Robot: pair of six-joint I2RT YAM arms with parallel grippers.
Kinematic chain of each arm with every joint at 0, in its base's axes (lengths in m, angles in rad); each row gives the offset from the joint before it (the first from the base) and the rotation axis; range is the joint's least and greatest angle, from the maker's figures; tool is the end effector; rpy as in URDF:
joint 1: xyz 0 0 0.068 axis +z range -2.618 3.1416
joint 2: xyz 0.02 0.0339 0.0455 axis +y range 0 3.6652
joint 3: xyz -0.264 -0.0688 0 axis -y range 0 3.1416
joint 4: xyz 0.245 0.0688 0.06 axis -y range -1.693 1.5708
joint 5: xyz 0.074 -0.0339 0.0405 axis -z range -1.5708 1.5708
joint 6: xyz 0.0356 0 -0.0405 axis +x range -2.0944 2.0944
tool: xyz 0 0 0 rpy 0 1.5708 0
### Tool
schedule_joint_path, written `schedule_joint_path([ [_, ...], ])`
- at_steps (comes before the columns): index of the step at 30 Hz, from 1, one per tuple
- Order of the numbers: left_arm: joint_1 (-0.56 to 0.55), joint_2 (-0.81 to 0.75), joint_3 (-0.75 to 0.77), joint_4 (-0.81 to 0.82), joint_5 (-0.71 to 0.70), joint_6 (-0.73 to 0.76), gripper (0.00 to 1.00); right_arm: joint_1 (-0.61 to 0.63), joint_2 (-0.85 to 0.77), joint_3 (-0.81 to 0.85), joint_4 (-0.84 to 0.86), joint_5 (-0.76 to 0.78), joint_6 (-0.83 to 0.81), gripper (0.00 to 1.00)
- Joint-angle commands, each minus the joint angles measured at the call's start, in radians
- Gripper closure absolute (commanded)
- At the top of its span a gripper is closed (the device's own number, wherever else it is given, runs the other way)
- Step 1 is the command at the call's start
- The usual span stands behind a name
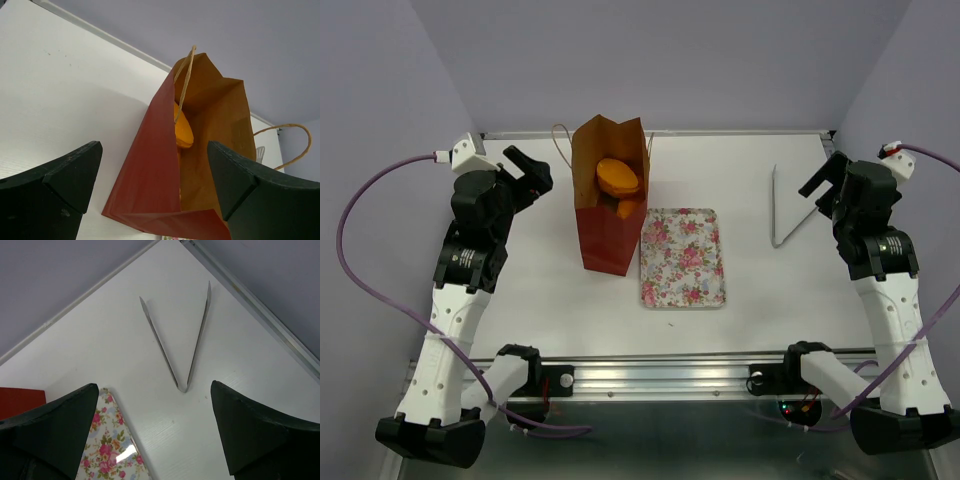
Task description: Take the fake bread out of the paper bag
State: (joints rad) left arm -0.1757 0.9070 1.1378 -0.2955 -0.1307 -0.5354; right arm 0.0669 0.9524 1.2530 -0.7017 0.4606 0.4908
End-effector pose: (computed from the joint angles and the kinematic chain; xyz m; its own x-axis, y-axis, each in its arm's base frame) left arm 0.1891 -0.0289 0.4288 -0.0778 -0.4999 -0.8626 0.0064 0.8649 -0.5019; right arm 0.1813 -0.0037 0.4171 -0.1794 0.4111 -0.8938 0.4909 0.8247 0.2809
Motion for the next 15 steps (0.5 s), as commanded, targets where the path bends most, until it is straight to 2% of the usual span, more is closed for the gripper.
schedule_joint_path([
  [1,-0.002,-0.019,0.010,0.044,0.016,0.006,0.01,0.001,-0.009,-0.009,0.059,0.007,-0.009,0.00],
  [9,-0.002,-0.002,0.017,0.036,0.042,0.026,0.01,0.001,-0.006,-0.049,0.079,0.015,0.002,0.00],
  [15,-0.002,0.016,0.020,0.039,0.052,0.037,0.01,0.001,0.120,-0.032,0.031,0.050,0.028,0.00],
])
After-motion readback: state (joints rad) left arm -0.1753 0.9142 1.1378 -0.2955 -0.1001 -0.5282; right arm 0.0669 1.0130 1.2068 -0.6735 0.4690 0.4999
